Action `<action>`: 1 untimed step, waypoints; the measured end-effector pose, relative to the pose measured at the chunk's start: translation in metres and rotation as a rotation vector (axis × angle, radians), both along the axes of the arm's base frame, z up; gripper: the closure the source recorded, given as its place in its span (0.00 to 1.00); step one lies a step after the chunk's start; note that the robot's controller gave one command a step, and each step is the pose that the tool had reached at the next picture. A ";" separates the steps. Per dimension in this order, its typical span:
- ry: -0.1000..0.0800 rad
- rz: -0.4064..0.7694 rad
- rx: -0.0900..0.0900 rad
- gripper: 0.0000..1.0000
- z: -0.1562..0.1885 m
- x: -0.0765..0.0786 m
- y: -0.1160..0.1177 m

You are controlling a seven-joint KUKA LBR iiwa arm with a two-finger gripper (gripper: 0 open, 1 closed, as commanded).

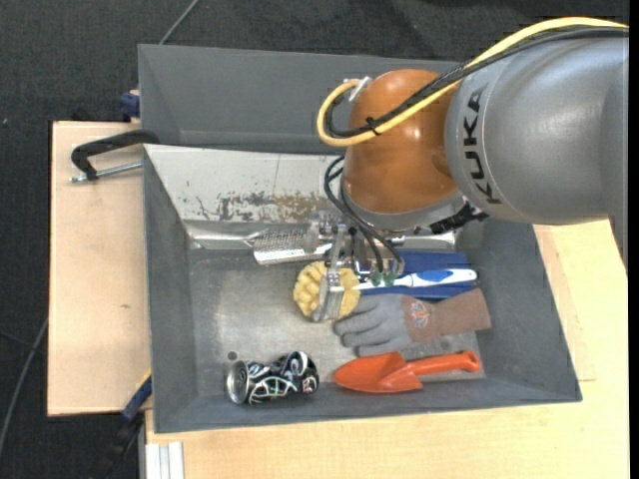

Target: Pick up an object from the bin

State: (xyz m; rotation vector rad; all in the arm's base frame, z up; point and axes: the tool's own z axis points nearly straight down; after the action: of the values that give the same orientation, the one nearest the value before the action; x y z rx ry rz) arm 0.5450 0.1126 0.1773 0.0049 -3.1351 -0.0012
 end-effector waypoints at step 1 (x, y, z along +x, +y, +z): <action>-0.009 -0.002 0.001 0.00 0.005 0.002 -0.001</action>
Offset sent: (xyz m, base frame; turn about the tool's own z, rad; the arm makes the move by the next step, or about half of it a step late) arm 0.0217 -0.0761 -0.1073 -0.0363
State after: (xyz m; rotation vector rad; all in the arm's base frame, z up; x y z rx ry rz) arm 0.5468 0.1120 0.1820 0.0020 -3.1438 -0.0029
